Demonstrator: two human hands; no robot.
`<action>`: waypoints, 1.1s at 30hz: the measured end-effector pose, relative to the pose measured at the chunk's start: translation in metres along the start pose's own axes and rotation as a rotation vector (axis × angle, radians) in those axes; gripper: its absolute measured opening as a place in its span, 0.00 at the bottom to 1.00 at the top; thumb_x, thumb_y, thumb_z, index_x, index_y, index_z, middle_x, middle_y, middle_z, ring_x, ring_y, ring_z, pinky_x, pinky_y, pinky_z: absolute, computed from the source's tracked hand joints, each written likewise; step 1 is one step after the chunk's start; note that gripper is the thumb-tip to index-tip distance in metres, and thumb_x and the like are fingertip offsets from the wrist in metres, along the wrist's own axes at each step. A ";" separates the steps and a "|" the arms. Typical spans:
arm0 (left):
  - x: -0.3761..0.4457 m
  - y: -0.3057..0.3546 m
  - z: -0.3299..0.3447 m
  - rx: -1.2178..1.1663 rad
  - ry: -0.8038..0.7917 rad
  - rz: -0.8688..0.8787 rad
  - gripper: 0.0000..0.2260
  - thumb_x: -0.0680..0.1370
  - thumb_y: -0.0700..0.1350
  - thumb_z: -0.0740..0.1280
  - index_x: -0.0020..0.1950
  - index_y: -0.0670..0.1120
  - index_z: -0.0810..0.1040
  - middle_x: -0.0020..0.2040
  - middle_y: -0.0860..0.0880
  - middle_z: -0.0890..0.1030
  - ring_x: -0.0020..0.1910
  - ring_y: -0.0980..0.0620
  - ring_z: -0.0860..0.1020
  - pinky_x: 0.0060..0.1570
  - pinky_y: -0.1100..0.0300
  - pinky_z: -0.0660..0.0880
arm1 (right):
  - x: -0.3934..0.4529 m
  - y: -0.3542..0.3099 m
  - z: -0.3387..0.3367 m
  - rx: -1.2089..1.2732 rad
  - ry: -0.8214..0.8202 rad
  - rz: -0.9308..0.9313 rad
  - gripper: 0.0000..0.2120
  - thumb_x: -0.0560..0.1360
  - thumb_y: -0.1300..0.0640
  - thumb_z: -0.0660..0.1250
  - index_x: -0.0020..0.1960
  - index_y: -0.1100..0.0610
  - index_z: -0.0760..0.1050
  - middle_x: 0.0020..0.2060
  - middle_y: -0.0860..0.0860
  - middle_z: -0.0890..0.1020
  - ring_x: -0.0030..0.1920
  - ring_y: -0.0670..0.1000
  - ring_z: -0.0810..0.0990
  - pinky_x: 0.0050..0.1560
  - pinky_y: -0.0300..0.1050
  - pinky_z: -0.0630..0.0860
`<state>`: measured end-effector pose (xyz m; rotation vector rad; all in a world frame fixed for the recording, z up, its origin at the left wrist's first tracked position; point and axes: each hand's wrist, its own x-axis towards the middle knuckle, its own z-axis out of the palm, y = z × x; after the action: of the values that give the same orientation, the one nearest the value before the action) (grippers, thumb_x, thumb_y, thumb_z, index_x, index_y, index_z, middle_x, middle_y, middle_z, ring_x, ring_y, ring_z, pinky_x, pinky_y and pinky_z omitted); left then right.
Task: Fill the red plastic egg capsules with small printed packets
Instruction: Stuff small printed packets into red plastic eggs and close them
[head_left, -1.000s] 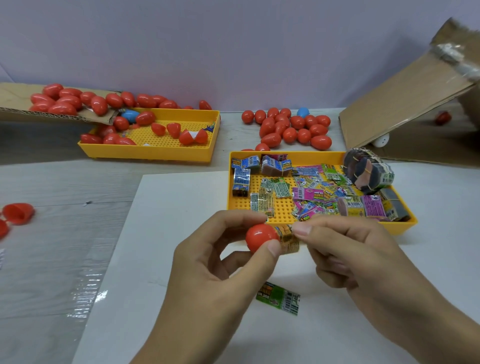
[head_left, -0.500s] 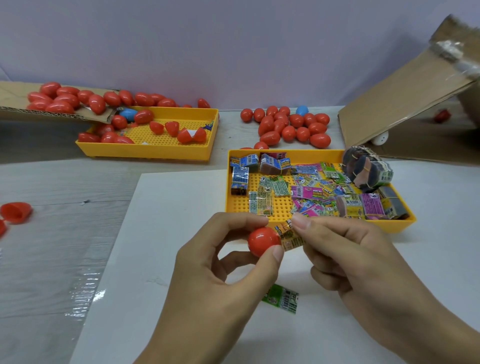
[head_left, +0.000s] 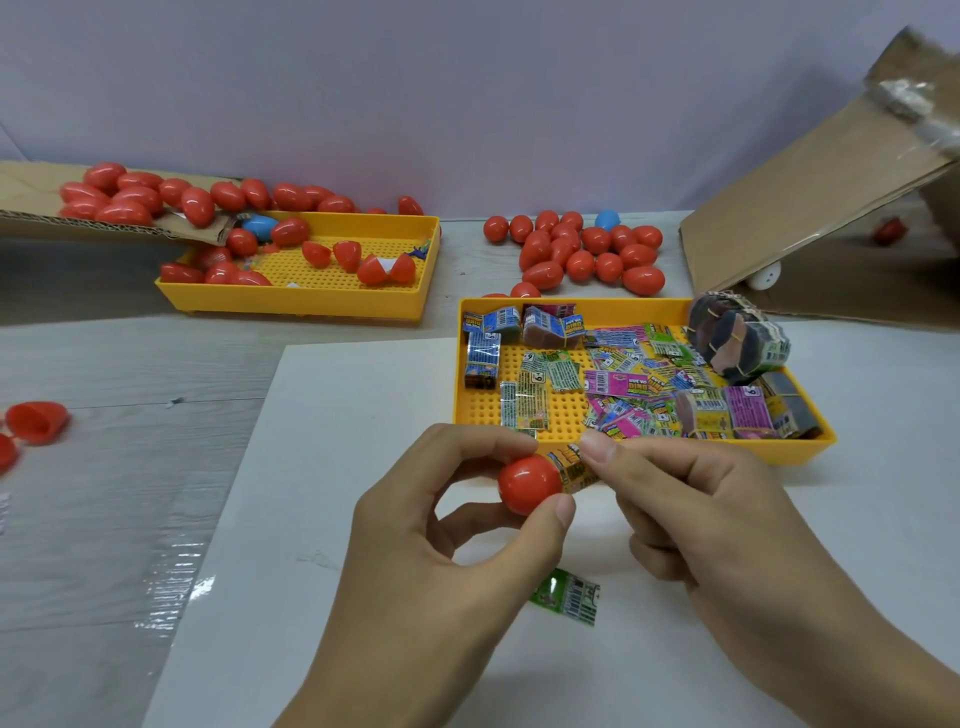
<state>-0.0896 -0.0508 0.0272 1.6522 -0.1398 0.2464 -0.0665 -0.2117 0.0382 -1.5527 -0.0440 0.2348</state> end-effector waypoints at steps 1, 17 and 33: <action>0.000 0.000 0.000 -0.001 0.000 0.000 0.12 0.65 0.45 0.78 0.47 0.55 0.83 0.46 0.52 0.84 0.48 0.50 0.83 0.41 0.67 0.80 | 0.000 0.000 0.000 -0.024 0.009 -0.019 0.14 0.67 0.44 0.72 0.26 0.49 0.79 0.22 0.45 0.61 0.23 0.46 0.56 0.23 0.35 0.58; -0.001 0.001 -0.001 0.061 0.008 0.064 0.12 0.67 0.46 0.76 0.48 0.55 0.81 0.46 0.53 0.83 0.50 0.50 0.82 0.41 0.66 0.80 | -0.001 0.001 0.000 0.053 -0.068 -0.029 0.13 0.68 0.45 0.74 0.30 0.52 0.81 0.25 0.49 0.59 0.24 0.47 0.56 0.22 0.35 0.58; 0.000 0.002 -0.001 0.146 0.010 0.140 0.12 0.68 0.52 0.74 0.50 0.55 0.81 0.48 0.56 0.81 0.52 0.52 0.81 0.42 0.66 0.80 | -0.001 -0.004 -0.001 0.155 -0.099 0.148 0.18 0.66 0.50 0.79 0.25 0.53 0.73 0.26 0.48 0.57 0.24 0.46 0.53 0.20 0.33 0.56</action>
<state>-0.0903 -0.0499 0.0287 1.7884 -0.2350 0.3784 -0.0665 -0.2125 0.0420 -1.3901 0.0115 0.4222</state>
